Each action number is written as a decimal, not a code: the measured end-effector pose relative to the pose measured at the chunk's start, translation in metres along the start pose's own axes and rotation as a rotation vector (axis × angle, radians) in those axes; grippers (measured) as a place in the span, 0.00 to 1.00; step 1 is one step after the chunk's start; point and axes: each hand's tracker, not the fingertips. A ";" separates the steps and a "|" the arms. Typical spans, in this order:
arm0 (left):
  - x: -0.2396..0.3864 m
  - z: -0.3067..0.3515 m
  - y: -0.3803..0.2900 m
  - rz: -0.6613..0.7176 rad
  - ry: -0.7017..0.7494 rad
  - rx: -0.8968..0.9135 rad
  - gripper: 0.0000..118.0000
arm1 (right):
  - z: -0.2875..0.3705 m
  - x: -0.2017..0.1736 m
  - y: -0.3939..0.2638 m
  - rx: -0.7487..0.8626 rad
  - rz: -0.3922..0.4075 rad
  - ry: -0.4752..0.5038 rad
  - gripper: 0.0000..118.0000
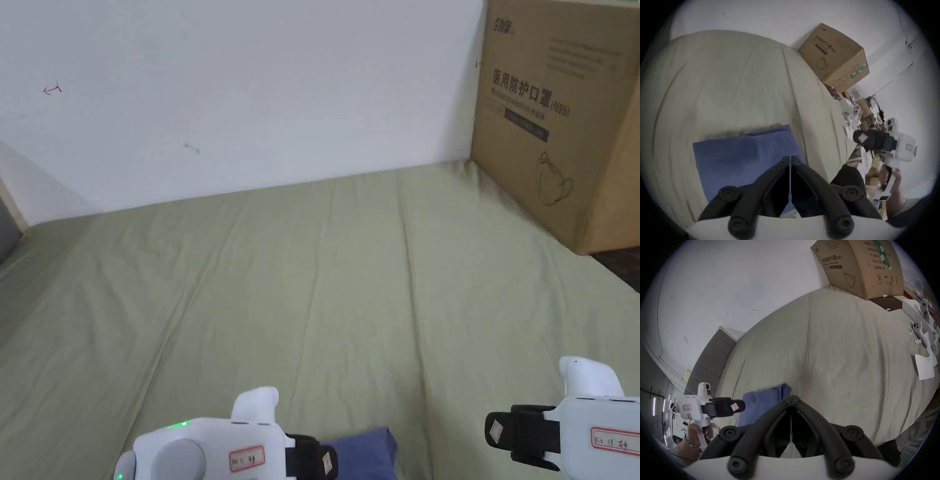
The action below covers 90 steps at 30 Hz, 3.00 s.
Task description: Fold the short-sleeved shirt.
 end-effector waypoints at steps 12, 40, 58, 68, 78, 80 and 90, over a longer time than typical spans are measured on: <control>-0.004 -0.119 -0.032 0.140 -0.116 -0.257 0.01 | 0.005 0.015 0.001 -0.001 -0.030 -0.022 0.00; -0.051 0.145 -0.050 0.093 0.203 0.460 0.01 | -0.009 -0.025 -0.006 -0.002 0.030 0.041 0.00; -0.135 0.119 -0.081 0.340 -0.059 0.256 0.06 | -0.161 0.016 -0.055 -0.412 -0.122 0.342 0.00; -0.198 0.024 -0.070 0.459 -0.432 0.084 1.00 | -0.163 0.027 -0.056 -0.418 -0.124 0.366 0.00; -0.171 -0.063 -0.065 0.486 -0.707 -0.029 1.00 | -0.168 0.032 -0.055 -0.434 -0.127 0.395 0.00; -0.175 -0.070 -0.064 0.483 -0.727 -0.035 1.00 | -0.168 0.033 -0.055 -0.436 -0.131 0.397 0.00; -0.173 -0.047 -0.068 0.349 -0.405 -0.052 0.19 | -0.169 0.036 -0.058 -0.436 -0.159 0.423 0.00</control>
